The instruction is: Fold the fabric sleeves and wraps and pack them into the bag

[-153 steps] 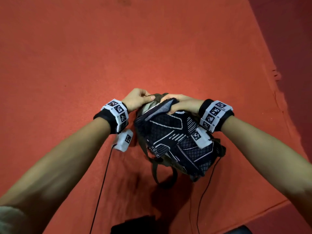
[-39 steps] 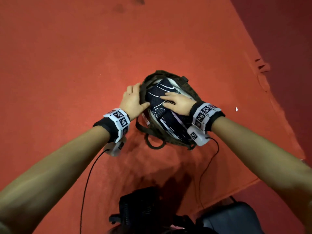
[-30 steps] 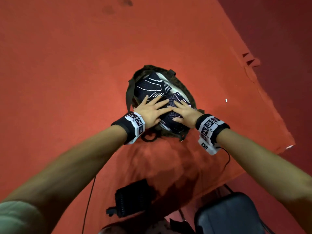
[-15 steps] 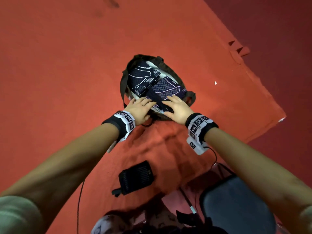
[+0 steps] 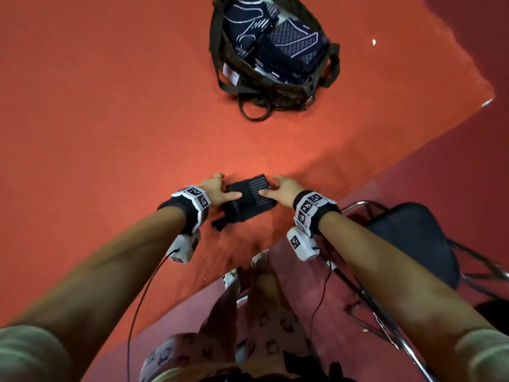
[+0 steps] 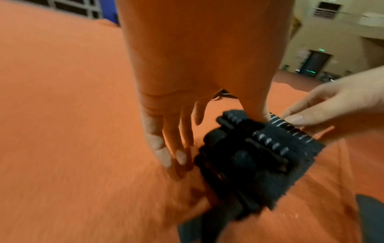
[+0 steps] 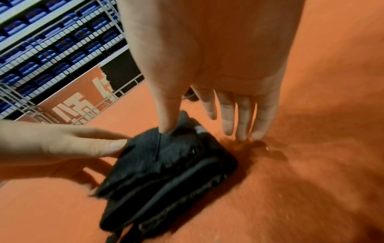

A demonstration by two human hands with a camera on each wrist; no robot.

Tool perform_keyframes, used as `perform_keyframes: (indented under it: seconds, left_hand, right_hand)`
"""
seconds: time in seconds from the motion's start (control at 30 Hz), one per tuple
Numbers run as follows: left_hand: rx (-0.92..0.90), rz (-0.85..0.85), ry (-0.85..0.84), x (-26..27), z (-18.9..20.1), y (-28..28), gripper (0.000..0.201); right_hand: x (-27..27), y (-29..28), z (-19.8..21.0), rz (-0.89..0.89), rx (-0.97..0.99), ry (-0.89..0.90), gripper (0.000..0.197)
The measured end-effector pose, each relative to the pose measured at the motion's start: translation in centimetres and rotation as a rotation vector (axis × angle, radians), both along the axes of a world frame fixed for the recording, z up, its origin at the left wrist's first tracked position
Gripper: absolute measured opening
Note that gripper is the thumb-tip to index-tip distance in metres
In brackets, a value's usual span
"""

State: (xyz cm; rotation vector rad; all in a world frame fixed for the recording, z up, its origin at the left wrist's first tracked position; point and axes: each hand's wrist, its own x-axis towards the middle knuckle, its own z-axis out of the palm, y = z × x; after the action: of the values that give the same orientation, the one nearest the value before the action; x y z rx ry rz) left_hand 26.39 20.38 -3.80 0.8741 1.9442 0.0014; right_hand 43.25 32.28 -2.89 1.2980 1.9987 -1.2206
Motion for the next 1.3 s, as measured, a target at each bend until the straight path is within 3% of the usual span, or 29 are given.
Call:
perform_keyframes:
  seconds: [0.07, 0.17, 0.2, 0.3, 0.33, 0.4, 0.5, 0.6, 0.77, 0.93, 1.07, 1.13, 1.23, 1.3]
  left_hand:
    - [-0.02, 0.124, -0.087, 0.7, -1.4, -1.1, 0.087]
    - [0.058, 0.352, -0.188, 0.9, -5.6, -2.3, 0.114]
    - [0.066, 0.415, -0.229, 1.2, -5.8, -2.5, 0.105]
    - [0.073, 0.567, -0.359, 2.0, -4.6, -2.7, 0.04]
    - [0.073, 0.613, -0.384, 2.2, -4.2, -2.7, 0.028]
    - [0.079, 0.696, -0.439, 2.7, -3.8, -3.1, 0.028]
    - [0.09, 0.794, -0.576, 3.2, -3.4, -3.6, 0.044]
    - [0.148, 0.76, -0.604, 3.1, -2.2, -3.3, 0.039]
    - [0.227, 0.612, -0.539, -0.1, 3.7, -0.3, 0.03]
    - [0.396, 0.554, -0.532, -3.7, 9.8, 5.3, 0.027]
    - [0.574, 0.593, -0.464, -6.4, 12.3, 11.1, 0.061]
    - [0.659, 0.635, -0.433, -7.7, 13.1, 14.2, 0.069]
    - [0.788, 0.654, -0.364, -9.8, 13.4, 18.7, 0.065]
    - [0.84, 0.637, -0.303, -11.2, 13.1, 21.3, 0.061]
  right_hand:
    - [0.3, -0.6, -1.5, -0.034, -0.03, 0.017, 0.053]
    - [0.7, -0.7, -3.6, -0.14, -0.094, 0.051, 0.047]
    - [0.7, -0.6, -3.9, -0.182, -0.107, 0.069, 0.049]
    - [0.6, -0.2, -5.2, -0.273, -0.165, 0.087, 0.065]
    - [0.5, -0.1, -5.5, -0.298, -0.192, 0.092, 0.073]
    - [0.3, -0.2, -5.5, -0.36, -0.278, 0.102, 0.075]
    - [0.4, -0.6, -4.5, -0.442, -0.372, 0.104, 0.039]
    - [0.9, -0.3, -3.2, -0.424, -0.373, 0.126, 0.025]
    - [-0.8, 2.2, 2.6, -0.379, -0.36, 0.231, 0.014]
    - [-4.2, 6.6, 9.9, -0.332, -0.176, 0.317, 0.019]
    - [-7.5, 12.5, 13.2, -0.32, 0.076, 0.437, 0.038]
    - [-9.5, 15.6, 14.5, -0.347, 0.137, 0.485, 0.043]
    - [-13.0, 20.7, 15.2, -0.416, 0.076, 0.535, 0.052]
    - [-15.2, 24.0, 15.0, -0.434, -0.002, 0.57, 0.049]
